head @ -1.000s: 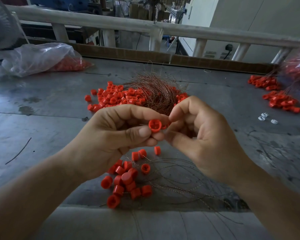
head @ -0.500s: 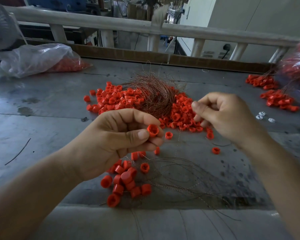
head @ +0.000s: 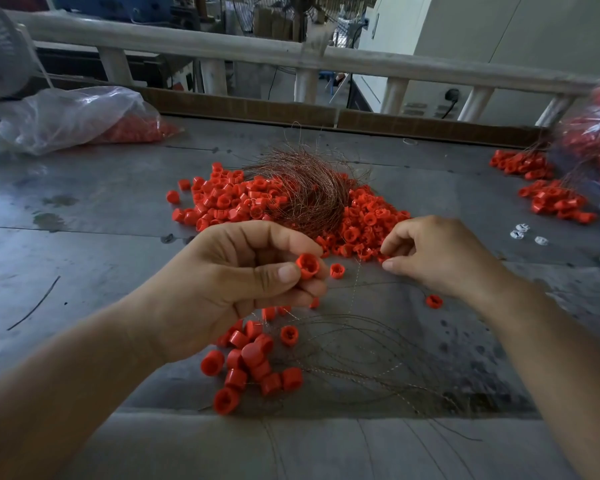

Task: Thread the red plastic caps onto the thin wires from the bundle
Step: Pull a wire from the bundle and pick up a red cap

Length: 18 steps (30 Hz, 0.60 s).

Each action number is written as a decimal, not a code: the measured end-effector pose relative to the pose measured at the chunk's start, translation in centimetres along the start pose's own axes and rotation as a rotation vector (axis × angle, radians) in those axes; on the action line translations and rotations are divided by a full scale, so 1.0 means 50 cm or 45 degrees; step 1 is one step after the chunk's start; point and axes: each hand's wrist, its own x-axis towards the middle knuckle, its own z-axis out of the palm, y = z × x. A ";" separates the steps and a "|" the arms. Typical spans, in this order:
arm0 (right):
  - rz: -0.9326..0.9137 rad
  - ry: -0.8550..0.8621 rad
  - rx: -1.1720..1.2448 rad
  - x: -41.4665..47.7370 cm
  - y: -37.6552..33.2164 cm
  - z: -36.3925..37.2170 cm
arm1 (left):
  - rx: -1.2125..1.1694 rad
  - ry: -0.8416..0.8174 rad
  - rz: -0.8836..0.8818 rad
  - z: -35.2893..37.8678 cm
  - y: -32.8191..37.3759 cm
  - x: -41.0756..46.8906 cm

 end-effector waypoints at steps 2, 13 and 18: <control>-0.010 -0.005 -0.033 -0.001 -0.003 0.005 | 0.001 0.001 -0.005 0.000 0.001 -0.001; -0.110 0.209 0.408 -0.026 -0.053 -0.024 | 0.127 0.161 -0.034 0.003 0.000 0.002; -0.284 0.102 0.873 -0.058 -0.109 -0.020 | 0.183 0.238 -0.016 0.013 -0.002 0.004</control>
